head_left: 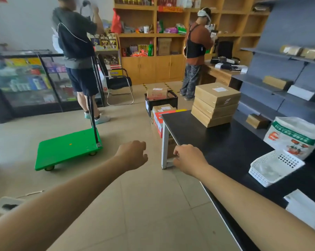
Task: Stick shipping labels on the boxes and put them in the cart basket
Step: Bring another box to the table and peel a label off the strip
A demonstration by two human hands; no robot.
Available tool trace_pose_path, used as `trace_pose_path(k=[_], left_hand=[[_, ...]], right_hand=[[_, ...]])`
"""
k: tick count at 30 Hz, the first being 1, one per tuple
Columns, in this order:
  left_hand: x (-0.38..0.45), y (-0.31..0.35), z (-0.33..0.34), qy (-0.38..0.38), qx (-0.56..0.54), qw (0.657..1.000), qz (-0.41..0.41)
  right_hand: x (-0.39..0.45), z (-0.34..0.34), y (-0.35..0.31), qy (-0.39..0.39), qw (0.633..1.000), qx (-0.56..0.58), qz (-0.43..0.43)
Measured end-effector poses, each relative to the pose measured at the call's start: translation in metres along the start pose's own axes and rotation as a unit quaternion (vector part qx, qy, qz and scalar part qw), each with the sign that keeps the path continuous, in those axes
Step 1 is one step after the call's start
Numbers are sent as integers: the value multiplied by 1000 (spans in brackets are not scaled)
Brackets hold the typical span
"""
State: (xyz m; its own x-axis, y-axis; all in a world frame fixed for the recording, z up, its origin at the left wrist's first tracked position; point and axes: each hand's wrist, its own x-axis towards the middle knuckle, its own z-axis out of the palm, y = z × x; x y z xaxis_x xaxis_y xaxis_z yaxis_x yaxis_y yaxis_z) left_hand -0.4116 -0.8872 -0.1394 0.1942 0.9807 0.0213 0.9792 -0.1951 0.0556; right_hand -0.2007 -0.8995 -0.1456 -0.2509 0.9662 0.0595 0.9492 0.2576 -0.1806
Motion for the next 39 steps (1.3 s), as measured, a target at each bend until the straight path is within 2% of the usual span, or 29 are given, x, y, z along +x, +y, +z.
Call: trace_pose_path(k=[10,19,25,35,39], left_hand=[[177,-15,10,-19,1,996,92],[372,33,10,-23,-18,986,164],[470,62,11,-31,-28,975,220],[656,90,32,-102,-71,938,324],[722,117,32,-118,-90,925,350]], right_hand=[[135,8,53,1,996,24,91],[260,-10,161,5,982,10,186],[317,-15,215,22,965,21,262],[422,-12,287,38,911,24,411],[457,-17,313,74,879,74,465]])
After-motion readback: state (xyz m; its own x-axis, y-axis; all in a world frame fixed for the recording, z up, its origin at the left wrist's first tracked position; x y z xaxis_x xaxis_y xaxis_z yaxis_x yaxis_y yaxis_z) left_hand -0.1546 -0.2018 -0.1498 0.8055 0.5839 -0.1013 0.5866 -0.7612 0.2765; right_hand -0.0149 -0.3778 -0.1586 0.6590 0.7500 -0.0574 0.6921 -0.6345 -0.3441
